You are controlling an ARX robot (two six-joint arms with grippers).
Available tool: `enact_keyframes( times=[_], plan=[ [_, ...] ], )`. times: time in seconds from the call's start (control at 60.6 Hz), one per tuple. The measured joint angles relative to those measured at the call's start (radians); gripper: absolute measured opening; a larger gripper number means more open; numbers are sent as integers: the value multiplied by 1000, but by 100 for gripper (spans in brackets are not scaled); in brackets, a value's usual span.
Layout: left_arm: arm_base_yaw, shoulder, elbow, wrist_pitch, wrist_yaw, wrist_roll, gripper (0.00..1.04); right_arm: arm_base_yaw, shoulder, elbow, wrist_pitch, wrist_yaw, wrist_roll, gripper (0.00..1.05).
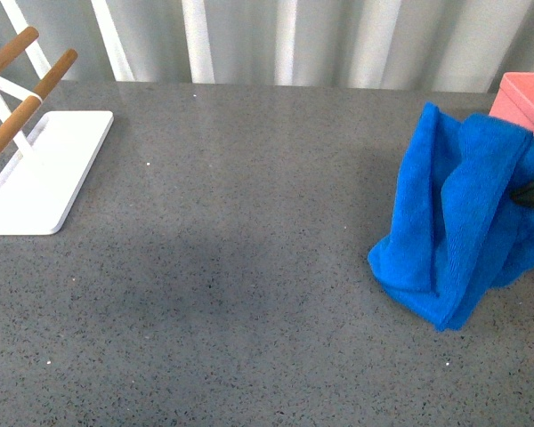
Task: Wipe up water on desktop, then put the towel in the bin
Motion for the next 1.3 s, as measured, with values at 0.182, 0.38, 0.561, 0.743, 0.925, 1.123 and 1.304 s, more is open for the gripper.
enact_keyframes(
  times=[0.182, 0.38, 0.561, 0.743, 0.925, 1.123, 1.304],
  plan=[
    [0, 0, 0, 0, 0, 0, 98, -6, -13, 156, -37, -8, 21, 5],
    [0, 0, 0, 0, 0, 0, 98, -55, -49, 301, -106, -12, 21, 5],
    [0, 0, 0, 0, 0, 0, 98, -233, -111, 367, -140, -47, 14, 5],
    [0, 0, 0, 0, 0, 0, 98, -392, -148, 272, -130, -71, -15, 5],
    [0, 0, 0, 0, 0, 0, 98, -428, -130, 183, -101, -77, -31, 5],
    [0, 0, 0, 0, 0, 0, 98, -443, -39, 157, -51, -39, -49, 5],
    [0, 0, 0, 0, 0, 0, 98, -465, 74, 166, -41, 55, -86, 9]
  ],
)
